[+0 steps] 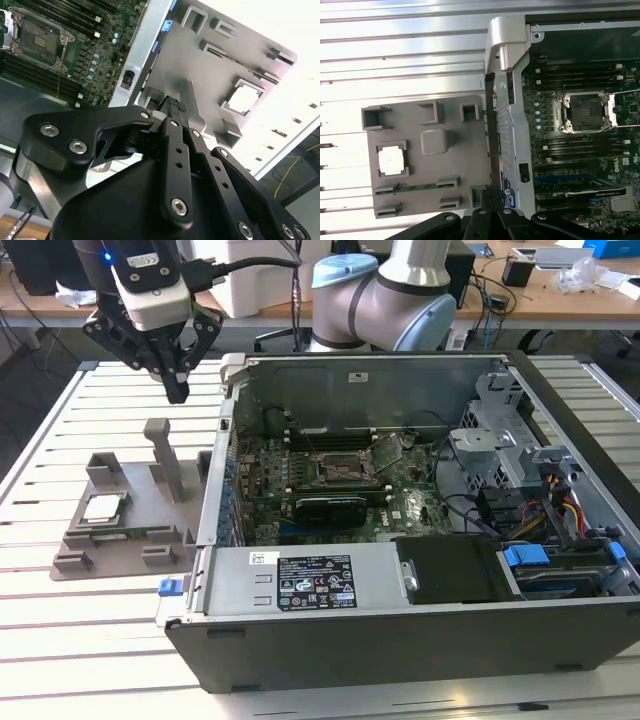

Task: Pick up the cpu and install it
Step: 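Reach for the cpu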

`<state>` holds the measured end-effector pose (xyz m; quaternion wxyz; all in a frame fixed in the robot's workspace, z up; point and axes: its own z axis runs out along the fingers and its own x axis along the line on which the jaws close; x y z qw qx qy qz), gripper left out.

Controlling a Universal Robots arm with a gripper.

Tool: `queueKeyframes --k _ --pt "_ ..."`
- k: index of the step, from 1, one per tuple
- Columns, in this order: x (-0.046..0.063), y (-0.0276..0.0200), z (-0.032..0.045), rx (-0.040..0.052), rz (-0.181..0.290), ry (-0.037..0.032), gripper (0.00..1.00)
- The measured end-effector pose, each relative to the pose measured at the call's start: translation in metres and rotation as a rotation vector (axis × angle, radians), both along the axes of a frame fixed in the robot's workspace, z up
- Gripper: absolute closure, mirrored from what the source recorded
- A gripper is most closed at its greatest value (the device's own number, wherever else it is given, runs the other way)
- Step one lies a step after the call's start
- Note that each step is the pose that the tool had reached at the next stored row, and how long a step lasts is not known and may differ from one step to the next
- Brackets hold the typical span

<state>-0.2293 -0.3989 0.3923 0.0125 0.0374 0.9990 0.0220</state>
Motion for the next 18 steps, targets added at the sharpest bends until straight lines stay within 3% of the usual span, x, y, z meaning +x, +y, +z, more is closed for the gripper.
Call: queueKeyframes --k 6,7,9,18 --pt "-0.015 0.0000 -0.0002 0.0001 0.000 0.0000 0.89" --pt "-0.027 0.0000 -0.0004 0.0000 0.000 0.0000 0.89" --pt "-0.038 0.0000 -0.0005 0.0001 0.000 0.0000 0.89" --pt "-0.055 0.0000 -0.0008 0.0000 0.000 0.0000 0.89"
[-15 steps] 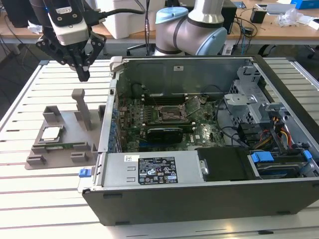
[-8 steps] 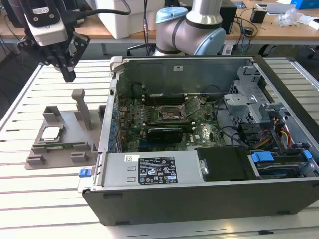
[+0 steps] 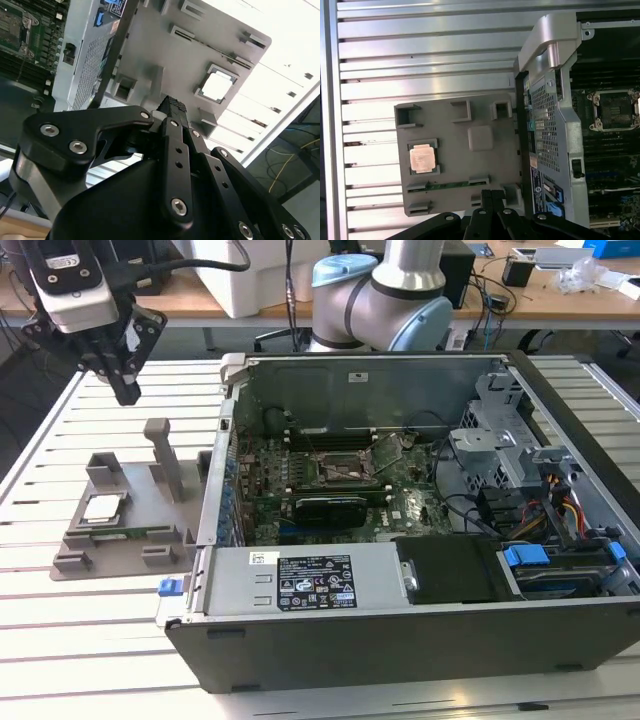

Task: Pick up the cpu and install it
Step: 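Reach for the cpu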

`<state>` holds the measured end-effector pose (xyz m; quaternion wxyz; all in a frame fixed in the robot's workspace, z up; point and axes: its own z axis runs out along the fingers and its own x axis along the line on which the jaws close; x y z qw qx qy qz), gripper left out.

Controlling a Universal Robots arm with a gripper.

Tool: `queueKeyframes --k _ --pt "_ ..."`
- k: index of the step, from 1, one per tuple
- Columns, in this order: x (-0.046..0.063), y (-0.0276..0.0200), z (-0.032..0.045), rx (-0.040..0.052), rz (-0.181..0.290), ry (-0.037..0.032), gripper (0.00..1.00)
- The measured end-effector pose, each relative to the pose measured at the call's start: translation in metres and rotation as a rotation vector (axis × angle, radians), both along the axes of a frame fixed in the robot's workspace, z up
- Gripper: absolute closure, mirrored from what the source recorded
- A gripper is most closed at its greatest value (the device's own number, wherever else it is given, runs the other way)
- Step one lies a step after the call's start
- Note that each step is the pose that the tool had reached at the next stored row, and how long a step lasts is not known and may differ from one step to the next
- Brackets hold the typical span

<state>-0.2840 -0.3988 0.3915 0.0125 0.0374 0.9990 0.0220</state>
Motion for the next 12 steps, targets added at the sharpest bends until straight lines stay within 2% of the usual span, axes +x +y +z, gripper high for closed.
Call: queueKeyframes --k 2,3,9,12 --pt "-0.005 0.0000 -0.0001 0.0000 0.000 0.0000 0.89" --pt "-0.013 0.0000 -0.0003 0.0000 0.000 0.0000 0.89" --pt "-0.026 0.0001 -0.0008 0.0000 0.000 0.0000 0.89" --pt "-0.043 0.0008 -0.0014 0.0000 0.000 0.0000 0.89"
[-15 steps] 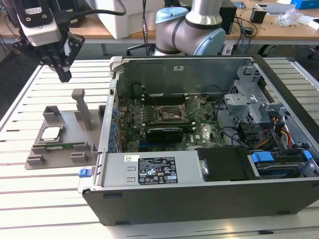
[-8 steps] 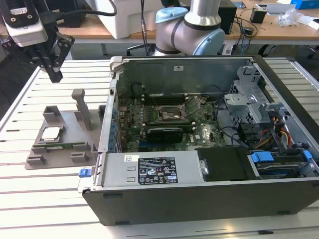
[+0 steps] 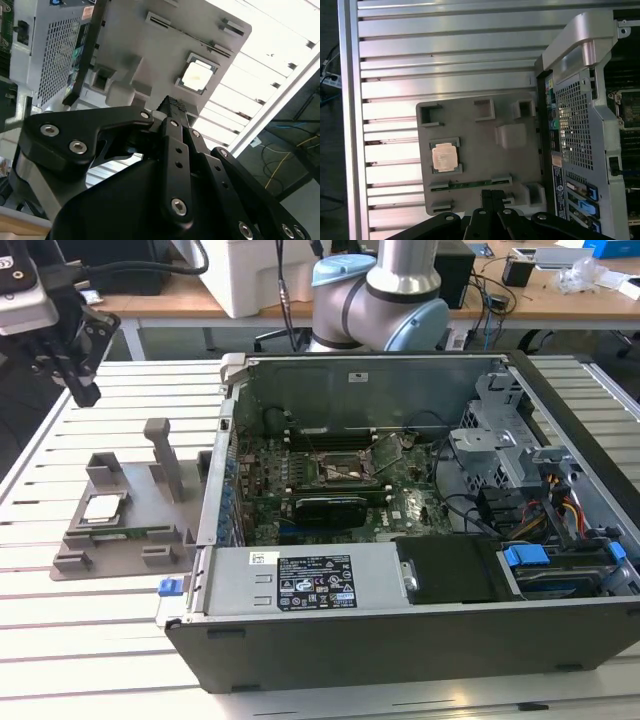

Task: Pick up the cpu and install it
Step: 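Reach for the cpu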

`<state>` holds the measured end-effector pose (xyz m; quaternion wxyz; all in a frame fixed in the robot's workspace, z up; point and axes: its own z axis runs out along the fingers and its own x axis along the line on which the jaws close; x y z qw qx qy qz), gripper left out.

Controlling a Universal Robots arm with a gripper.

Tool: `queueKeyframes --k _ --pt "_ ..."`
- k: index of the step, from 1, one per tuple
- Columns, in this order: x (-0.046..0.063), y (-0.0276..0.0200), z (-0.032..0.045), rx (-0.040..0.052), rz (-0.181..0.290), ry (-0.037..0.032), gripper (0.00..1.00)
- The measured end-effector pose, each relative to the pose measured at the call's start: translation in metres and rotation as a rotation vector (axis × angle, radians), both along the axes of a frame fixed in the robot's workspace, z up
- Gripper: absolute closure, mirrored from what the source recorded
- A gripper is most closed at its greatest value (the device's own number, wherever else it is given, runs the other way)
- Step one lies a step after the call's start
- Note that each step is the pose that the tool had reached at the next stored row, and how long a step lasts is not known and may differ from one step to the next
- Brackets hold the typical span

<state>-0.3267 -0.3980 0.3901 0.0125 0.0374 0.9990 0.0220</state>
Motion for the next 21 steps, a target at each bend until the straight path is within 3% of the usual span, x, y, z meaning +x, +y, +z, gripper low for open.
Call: queueKeyframes --k 5,12,21 --pt "-0.025 0.0081 -0.0014 -0.0006 0.006 0.0001 0.89" --pt "-0.046 0.0156 -0.0033 -0.0072 0.023 0.0001 0.89" --pt "-0.048 0.0156 -0.0033 -0.0072 0.023 0.0001 0.89"
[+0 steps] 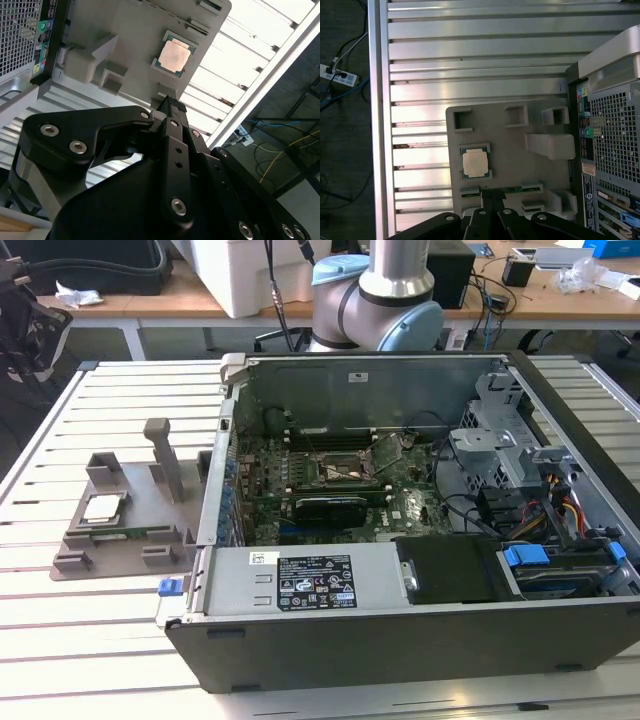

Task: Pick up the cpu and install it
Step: 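Reach for the cpu, then pick up the cpu and move it towards the insertion slot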

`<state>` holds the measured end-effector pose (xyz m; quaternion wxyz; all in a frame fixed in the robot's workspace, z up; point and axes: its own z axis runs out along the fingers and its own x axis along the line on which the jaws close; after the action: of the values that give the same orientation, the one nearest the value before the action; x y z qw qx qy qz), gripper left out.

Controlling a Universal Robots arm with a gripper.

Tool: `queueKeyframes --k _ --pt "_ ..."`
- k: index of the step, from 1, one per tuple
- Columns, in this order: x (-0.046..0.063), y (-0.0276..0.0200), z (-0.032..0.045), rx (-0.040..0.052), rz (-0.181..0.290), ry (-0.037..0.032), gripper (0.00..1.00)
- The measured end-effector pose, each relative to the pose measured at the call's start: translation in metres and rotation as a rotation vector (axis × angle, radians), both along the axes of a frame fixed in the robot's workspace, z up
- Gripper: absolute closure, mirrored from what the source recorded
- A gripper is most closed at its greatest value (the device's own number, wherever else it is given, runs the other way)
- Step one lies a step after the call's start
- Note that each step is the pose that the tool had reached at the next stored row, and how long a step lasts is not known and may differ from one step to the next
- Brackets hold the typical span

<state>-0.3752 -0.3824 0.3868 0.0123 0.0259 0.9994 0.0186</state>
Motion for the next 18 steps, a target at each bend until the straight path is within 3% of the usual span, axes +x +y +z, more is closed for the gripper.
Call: queueKeyframes --k 7,8,12,13,16,17,18 --pt "-0.0002 0.0000 0.0000 0.0000 0.000 -0.0001 0.89" --pt "-0.0002 0.0000 0.0000 0.0000 0.000 -0.0001 0.76" --pt "-0.0003 0.0000 0.0000 0.0000 0.000 0.0000 0.64" --pt "-0.0003 0.0000 0.0000 0.0001 0.000 0.0000 0.52" --pt "-0.0003 0.0000 0.0000 0.0000 0.000 0.0000 0.33" --pt "-0.0005 0.0001 0.0000 -0.0025 0.000 -0.0001 0.33" --pt "-0.0004 0.0000 0.0000 -0.0201 0.016 -0.0001 0.33"
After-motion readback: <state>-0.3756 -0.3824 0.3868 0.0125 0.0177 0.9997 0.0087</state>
